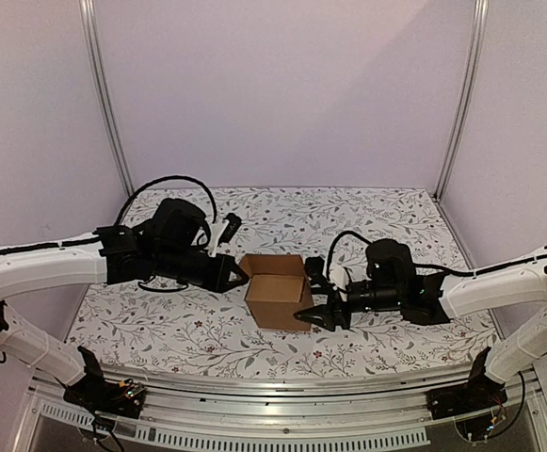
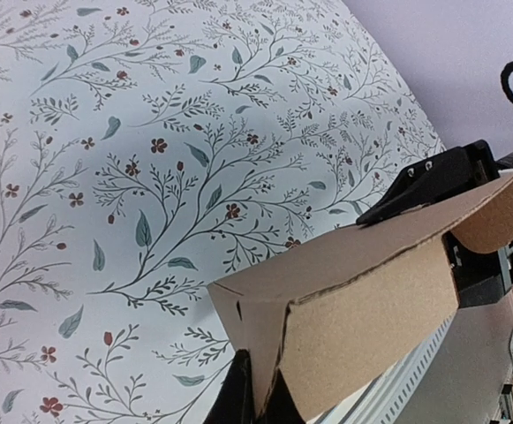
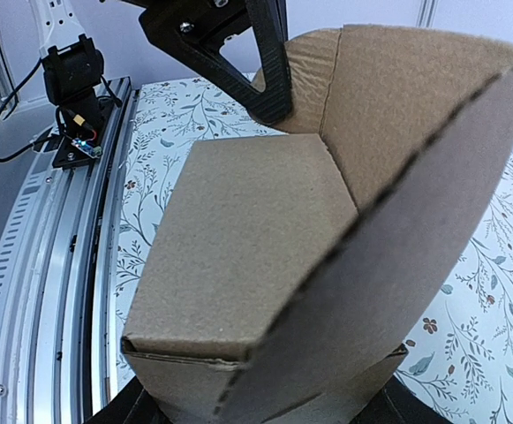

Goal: Fold the paper box

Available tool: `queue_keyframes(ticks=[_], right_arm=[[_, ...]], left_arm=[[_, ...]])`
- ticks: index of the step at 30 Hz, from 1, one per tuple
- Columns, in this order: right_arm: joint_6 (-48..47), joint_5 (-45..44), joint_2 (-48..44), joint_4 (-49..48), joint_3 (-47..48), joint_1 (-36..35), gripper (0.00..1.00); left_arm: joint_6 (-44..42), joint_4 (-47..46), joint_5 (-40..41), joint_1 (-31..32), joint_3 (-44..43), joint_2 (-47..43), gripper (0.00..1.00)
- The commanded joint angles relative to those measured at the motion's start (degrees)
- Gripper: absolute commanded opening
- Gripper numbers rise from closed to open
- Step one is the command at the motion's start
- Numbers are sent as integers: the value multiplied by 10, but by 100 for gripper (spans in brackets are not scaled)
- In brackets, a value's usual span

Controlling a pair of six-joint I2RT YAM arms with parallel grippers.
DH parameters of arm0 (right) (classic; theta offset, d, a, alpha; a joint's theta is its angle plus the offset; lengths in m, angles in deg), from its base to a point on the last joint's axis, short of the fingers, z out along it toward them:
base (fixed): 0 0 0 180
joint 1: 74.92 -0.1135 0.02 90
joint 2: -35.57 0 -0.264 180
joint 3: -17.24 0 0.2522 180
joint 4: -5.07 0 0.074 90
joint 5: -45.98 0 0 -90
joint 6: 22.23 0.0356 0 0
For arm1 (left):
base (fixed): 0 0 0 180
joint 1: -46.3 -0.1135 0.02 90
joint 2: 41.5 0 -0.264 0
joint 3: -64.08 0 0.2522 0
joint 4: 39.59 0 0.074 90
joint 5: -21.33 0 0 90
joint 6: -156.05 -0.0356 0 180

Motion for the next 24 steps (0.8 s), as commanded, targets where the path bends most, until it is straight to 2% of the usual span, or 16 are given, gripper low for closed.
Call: queue_keyframes(ticks=[1, 9, 14, 24], right_arm=[[-7, -36, 22, -46, -22, -8, 36], [-10, -53, 32, -55, -30, -16, 37], [-13, -56, 35, -59, -32, -17, 37], [-10, -62, 38, -68, -32, -19, 38]], left_arm=[[4, 13, 28, 9, -24, 10, 2], [-3, 69, 82, 15, -65, 33, 12], [-12, 93, 111, 17, -81, 33, 13], [-11, 95, 104, 24, -89, 47, 13]])
